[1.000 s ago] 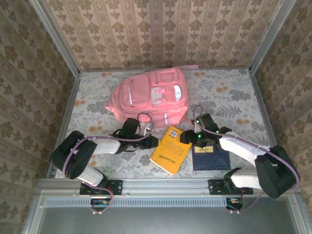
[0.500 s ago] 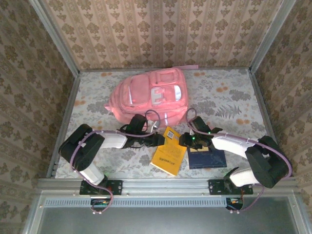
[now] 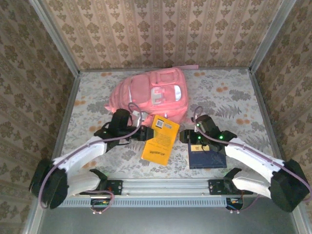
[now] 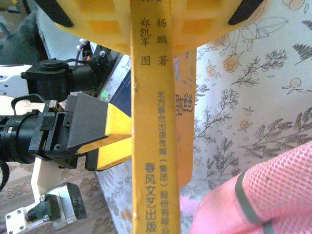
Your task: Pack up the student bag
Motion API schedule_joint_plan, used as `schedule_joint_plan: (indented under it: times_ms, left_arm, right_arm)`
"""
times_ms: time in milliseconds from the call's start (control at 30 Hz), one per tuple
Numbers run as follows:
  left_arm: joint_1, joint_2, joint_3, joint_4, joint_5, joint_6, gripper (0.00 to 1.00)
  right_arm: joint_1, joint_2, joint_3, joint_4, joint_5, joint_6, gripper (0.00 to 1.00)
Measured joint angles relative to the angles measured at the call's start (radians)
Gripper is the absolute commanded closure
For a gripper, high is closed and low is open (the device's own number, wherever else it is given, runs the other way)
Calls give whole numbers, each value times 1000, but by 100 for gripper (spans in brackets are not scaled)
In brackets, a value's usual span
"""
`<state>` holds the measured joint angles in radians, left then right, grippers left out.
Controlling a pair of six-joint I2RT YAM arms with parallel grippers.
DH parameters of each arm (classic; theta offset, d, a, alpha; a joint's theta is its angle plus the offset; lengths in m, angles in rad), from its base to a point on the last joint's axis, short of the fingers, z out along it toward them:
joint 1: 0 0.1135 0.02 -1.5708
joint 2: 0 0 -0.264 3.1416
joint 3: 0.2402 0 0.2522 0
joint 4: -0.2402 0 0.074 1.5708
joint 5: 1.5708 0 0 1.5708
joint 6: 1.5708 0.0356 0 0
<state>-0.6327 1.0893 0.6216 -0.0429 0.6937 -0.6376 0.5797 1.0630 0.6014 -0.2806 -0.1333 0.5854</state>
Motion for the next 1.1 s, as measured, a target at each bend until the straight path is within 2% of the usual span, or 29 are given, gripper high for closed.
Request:
schedule_joint_plan:
  times_ms: [133, 233, 467, 667, 800, 833, 1000, 1033, 1100]
  left_arm:
    - [25, -131, 61, -104, -18, 22, 100]
    - [57, -182, 92, -101, 4, 16, 100]
    - [71, -228, 97, 5, 122, -63, 100]
    - [66, -287, 108, 92, 182, -127, 100]
    - [51, -298, 140, 120, 199, -148, 100]
    - [49, -298, 145, 124, 204, -151, 100]
    - [53, -290, 153, 139, 207, -163, 100]
    - [60, -284, 153, 147, 203, -173, 100]
    - [68, -267, 152, 164, 199, -194, 100]
  right_arm:
    - [0, -77, 50, 42, -117, -49, 20]
    - [0, -76, 98, 119, -228, -45, 13]
    - [-8, 51, 161, 348, -499, 58, 11]
    - [-7, 85, 161, 540, -638, 171, 8]
    - [16, 108, 161, 715, -705, 263, 9]
    - [25, 115, 161, 752, -715, 284, 14]
    - [36, 115, 154, 866, -746, 360, 68]
    - [24, 99, 147, 876, -747, 365, 76]
    - [5, 57, 132, 889, -754, 376, 87]
